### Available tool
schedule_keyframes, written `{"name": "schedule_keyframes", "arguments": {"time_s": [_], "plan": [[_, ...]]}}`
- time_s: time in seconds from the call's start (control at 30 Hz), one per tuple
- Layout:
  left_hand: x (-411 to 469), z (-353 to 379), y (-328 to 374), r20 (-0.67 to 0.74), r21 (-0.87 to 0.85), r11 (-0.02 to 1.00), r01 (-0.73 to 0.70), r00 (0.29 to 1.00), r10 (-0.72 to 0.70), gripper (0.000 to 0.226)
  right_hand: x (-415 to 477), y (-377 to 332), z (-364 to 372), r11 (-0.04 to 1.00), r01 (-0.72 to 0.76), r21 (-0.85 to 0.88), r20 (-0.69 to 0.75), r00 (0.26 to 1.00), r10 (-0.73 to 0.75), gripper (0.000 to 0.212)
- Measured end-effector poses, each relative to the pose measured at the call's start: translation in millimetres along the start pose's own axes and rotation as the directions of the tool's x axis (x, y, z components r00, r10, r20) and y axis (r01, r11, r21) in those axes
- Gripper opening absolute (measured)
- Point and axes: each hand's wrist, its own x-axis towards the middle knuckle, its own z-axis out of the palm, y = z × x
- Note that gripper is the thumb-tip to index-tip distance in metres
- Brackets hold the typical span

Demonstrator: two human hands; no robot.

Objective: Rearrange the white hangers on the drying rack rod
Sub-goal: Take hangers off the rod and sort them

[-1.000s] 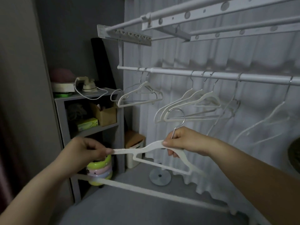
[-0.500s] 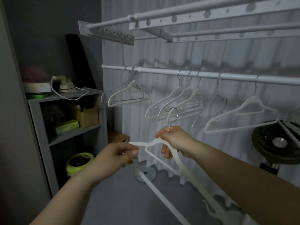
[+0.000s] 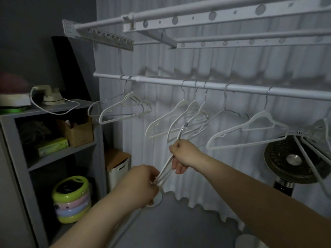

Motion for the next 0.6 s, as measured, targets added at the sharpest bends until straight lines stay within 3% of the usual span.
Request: {"name": "schedule_keyframes", "arguments": {"time_s": [0.13, 0.23, 0.3, 0.37, 0.43, 0.6], "plan": [[25, -4, -2, 0.030, -0.005, 1.000, 0.007, 1.000, -0.007, 0.017, 15, 9, -37, 0.953, 0.151, -0.263, -0.137, 0.972, -0.192, 0.025], [43, -6, -3, 0.048, -0.047, 0.999, 0.016, 0.999, -0.014, 0.022, 33, 12, -79, 0.798, 0.218, -0.562, -0.347, 0.814, -0.466, 0.029], [53, -6, -1, 0.039, -0.059, 0.998, 0.025, 0.999, -0.023, 0.026, 51, 16, -104, 0.645, 0.202, -0.737, -0.276, 0.781, -0.560, 0.025], [62, -6, -1, 0.040, -0.047, 0.998, 0.029, 0.999, -0.027, 0.029, 70, 24, -119, 0.513, 0.198, -0.835, -0.122, 0.843, -0.524, 0.033], [68, -6, -1, 0.036, -0.022, 0.999, 0.030, 0.999, -0.030, 0.030, 84, 30, -127, 0.446, 0.199, -0.872, -0.026, 0.893, -0.449, 0.038], [76, -11, -8, 0.031, 0.057, 0.996, 0.062, 0.998, -0.063, 0.028, 105, 42, -133, 0.343, 0.189, -0.920, 0.035, 0.911, -0.410, 0.040]]}}
